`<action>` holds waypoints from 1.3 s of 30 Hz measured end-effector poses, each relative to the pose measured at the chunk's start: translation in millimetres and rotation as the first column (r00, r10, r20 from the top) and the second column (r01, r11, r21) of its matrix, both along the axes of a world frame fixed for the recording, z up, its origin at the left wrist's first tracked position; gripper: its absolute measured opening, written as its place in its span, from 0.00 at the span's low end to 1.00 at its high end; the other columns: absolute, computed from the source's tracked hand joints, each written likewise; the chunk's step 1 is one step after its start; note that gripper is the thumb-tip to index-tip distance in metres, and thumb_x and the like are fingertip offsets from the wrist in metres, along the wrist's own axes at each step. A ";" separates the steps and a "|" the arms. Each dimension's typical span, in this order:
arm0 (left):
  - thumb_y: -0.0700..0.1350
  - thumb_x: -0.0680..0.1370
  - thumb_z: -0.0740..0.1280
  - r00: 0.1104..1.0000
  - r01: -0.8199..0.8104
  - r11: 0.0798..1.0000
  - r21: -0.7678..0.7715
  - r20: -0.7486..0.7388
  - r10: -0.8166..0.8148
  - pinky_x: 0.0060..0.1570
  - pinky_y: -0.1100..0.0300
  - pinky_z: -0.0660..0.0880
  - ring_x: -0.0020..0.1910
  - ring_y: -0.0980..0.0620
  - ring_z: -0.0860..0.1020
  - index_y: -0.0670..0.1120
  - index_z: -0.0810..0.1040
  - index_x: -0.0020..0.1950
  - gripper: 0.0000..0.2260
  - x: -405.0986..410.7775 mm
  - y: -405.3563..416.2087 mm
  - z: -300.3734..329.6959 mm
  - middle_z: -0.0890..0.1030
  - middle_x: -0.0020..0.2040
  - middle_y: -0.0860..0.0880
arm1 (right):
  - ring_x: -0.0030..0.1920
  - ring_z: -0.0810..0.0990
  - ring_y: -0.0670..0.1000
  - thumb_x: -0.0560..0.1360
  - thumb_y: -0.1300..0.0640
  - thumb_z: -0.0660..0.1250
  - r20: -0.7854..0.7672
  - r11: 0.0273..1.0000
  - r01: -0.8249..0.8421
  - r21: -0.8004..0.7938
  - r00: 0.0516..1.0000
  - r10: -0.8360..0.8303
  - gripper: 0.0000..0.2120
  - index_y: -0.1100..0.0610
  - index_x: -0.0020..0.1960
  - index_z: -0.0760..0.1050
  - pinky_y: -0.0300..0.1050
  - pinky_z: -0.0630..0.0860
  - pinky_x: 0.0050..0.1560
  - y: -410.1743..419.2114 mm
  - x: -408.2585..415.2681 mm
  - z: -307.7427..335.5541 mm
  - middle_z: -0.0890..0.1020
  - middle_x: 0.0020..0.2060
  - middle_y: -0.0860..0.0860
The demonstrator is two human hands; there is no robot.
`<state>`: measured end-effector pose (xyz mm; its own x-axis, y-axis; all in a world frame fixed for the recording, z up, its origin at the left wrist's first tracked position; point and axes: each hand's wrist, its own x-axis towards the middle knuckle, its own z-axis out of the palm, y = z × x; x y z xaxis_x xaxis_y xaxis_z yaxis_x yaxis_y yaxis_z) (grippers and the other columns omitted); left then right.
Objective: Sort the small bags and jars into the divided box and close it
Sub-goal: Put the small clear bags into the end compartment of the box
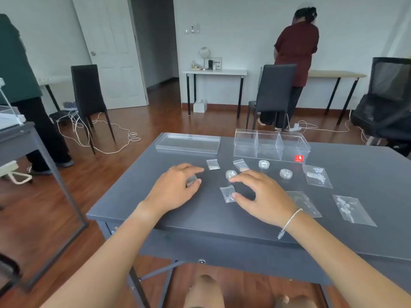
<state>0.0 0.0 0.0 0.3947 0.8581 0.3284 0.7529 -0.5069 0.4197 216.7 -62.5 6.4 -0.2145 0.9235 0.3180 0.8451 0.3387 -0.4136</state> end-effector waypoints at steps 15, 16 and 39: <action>0.46 0.76 0.62 0.994 -0.061 0.992 -0.114 -0.102 0.049 0.55 0.54 0.71 0.53 0.45 0.73 0.52 0.75 0.61 0.13 -4.3 23.7 -1.0 0.77 0.53 0.48 | 0.62 0.66 0.48 0.72 0.50 0.65 0.032 0.985 -0.042 -0.166 0.998 0.048 0.14 0.44 0.58 0.73 0.38 0.56 0.48 34.7 -9.3 -11.1 0.74 0.58 0.44; 0.46 0.76 0.62 0.995 -0.058 0.991 -0.124 -0.093 0.046 0.54 0.55 0.71 0.52 0.46 0.74 0.52 0.75 0.61 0.13 -4.3 25.2 -1.0 0.77 0.53 0.48 | 0.61 0.66 0.48 0.72 0.51 0.65 0.018 0.982 -0.052 -0.181 0.998 0.056 0.14 0.44 0.58 0.73 0.39 0.58 0.49 35.9 -9.2 -10.8 0.75 0.57 0.44; 0.35 0.71 0.67 0.950 0.106 0.955 -0.278 0.313 -0.015 0.28 0.79 0.65 0.32 0.60 0.73 0.56 0.80 0.39 0.14 34.7 59.8 49.3 0.77 0.39 0.52 | 0.42 0.75 0.42 0.72 0.67 0.63 -0.405 0.978 -0.001 -0.207 0.910 -0.085 0.19 0.44 0.51 0.74 0.28 0.71 0.35 73.7 52.6 48.6 0.77 0.44 0.44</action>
<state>34.7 59.8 49.3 0.3694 0.9111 0.1830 0.5375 -0.3701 0.7577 269.3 11.2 54.9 -0.0642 0.9817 0.1792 0.5976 0.1816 -0.7809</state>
